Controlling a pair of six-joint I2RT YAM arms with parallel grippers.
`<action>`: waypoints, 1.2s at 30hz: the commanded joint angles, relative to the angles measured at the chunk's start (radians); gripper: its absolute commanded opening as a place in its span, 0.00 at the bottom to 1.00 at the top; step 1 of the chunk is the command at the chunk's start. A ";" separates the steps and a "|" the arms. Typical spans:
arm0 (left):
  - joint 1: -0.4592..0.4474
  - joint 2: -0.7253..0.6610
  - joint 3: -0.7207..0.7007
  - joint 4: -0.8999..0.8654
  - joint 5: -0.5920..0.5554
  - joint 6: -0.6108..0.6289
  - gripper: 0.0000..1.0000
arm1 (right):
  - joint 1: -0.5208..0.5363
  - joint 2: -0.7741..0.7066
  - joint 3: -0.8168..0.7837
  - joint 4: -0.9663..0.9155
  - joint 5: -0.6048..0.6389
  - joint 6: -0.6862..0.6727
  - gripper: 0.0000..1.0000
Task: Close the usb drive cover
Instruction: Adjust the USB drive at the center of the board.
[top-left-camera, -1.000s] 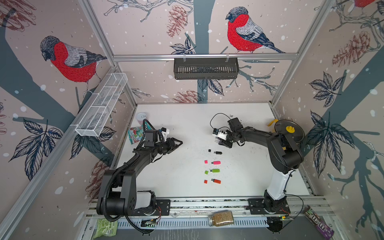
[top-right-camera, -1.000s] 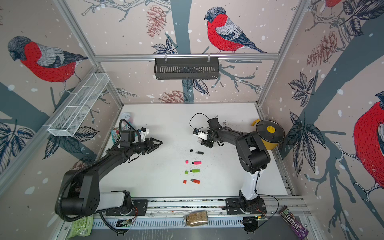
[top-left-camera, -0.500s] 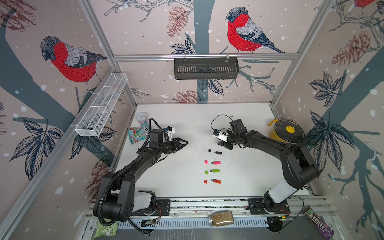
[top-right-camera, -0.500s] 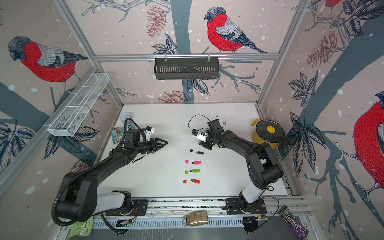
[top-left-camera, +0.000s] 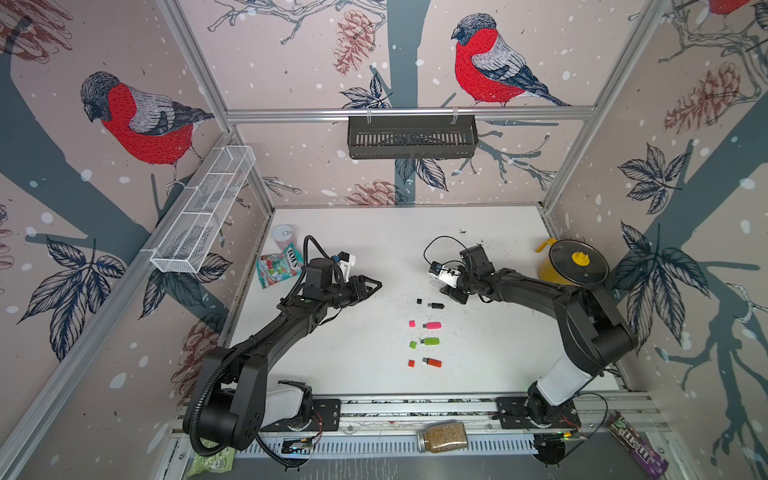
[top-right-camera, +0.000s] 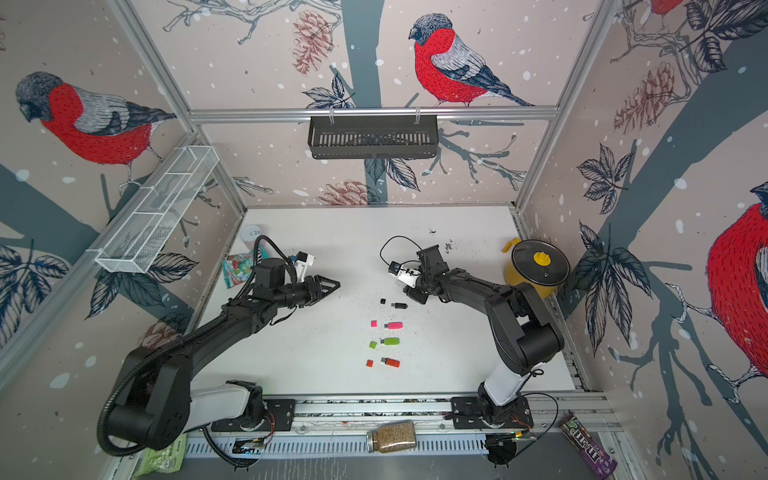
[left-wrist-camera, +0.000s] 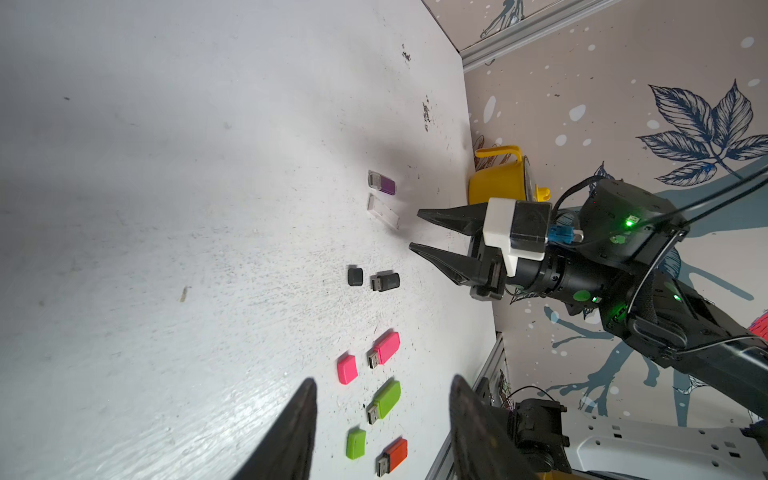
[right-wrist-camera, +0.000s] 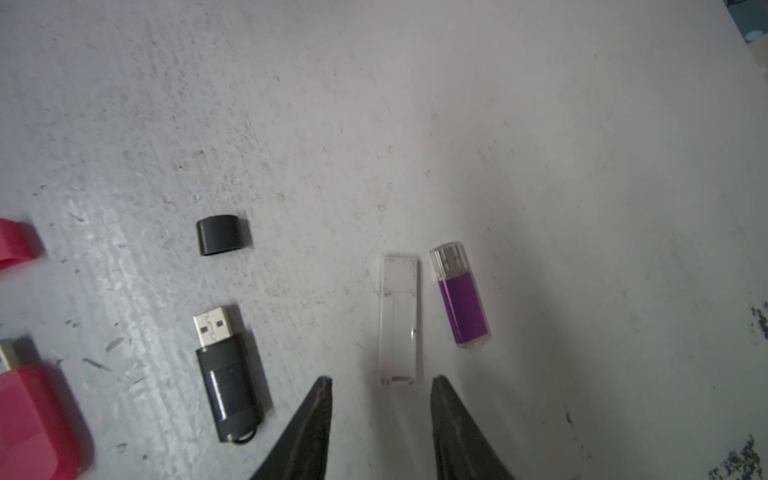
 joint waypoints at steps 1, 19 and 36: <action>-0.001 0.009 -0.002 0.019 -0.003 0.015 0.51 | 0.002 0.017 0.008 0.042 0.019 -0.004 0.45; -0.001 0.029 -0.006 0.012 -0.009 0.022 0.51 | -0.020 0.139 0.123 -0.058 -0.031 -0.047 0.40; -0.001 0.031 -0.020 0.023 -0.009 0.020 0.51 | -0.025 0.152 0.153 -0.098 -0.084 -0.066 0.41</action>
